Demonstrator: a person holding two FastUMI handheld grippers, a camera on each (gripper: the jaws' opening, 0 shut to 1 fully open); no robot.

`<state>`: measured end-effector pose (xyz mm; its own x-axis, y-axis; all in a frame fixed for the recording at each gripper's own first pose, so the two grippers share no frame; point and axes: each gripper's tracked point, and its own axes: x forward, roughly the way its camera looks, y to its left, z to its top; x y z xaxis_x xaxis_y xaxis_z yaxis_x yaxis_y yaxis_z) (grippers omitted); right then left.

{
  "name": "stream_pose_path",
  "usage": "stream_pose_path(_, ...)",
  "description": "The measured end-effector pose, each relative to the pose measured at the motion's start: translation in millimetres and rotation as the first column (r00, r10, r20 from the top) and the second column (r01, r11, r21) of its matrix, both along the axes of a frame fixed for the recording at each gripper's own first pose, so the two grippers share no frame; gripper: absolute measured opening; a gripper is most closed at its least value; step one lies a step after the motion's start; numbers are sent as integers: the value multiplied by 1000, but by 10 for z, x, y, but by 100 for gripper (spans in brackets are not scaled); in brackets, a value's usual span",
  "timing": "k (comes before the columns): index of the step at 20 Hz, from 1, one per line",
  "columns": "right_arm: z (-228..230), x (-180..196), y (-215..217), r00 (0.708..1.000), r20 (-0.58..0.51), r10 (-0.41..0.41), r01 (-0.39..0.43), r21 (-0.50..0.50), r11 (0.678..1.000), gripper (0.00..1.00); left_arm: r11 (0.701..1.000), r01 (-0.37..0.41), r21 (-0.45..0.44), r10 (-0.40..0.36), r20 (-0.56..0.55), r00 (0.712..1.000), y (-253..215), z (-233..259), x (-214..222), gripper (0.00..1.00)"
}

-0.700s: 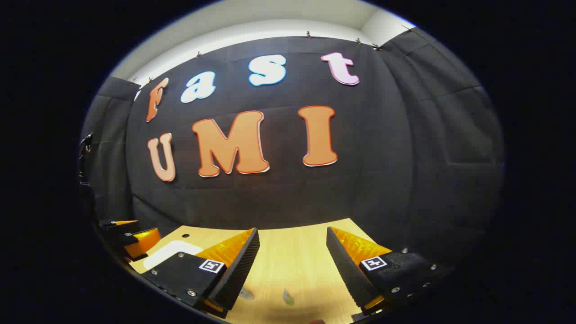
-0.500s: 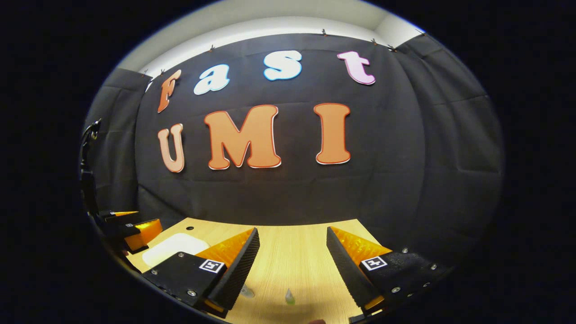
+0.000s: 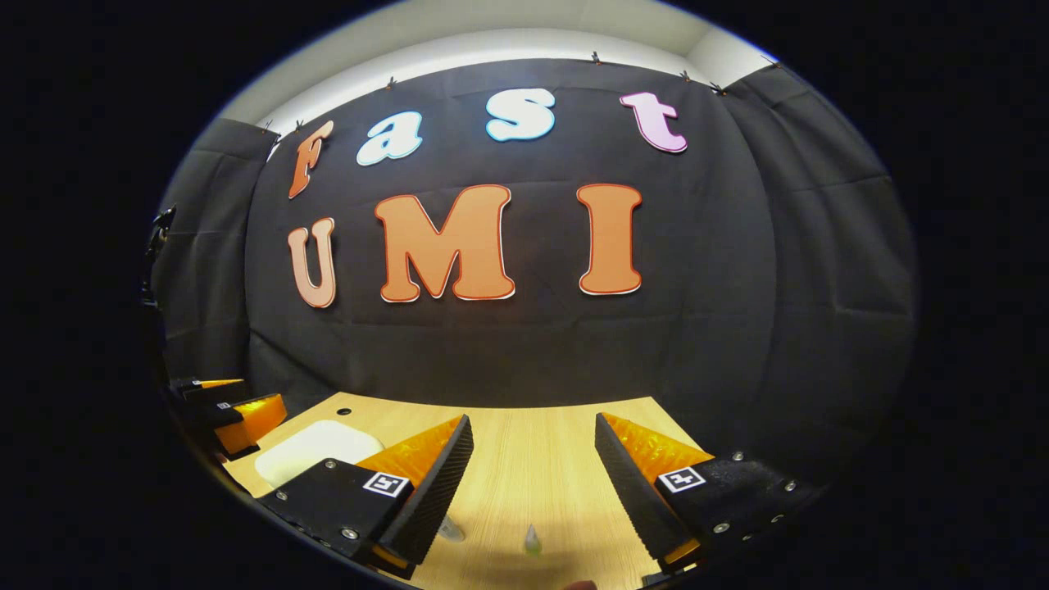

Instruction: First open the suitcase, pack the skin care products into it, and then close the suitcase.

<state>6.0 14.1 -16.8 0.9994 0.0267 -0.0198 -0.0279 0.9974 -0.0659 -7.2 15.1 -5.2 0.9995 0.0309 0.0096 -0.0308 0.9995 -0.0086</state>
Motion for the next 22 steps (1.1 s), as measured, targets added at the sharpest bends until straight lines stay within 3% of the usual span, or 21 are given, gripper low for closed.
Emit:
stream_pose_path(6, 5, -8, -81, 1000, -5, -22, 22, 2, 1000, 94, 1000, 24, 10, -24, 0, 1000, -35, -3, 73, 97)
stream_pose_path(11, -122, -39, -157, 998, -50, -22, 22, 2, 1000, 95, 979, 9, 204, -2, -38, 999, -113, -164, 147, 98)
stream_pose_path(16, -276, -67, -340, 995, -84, -49, 50, 10, 999, 95, 909, 37, 415, -4, -81, 997, -246, -522, 133, 98)
stream_pose_path(22, -477, -110, -537, 987, -132, -90, 95, 32, 995, 95, 802, 171, 572, -57, -211, 976, -508, -1174, 167, 98)
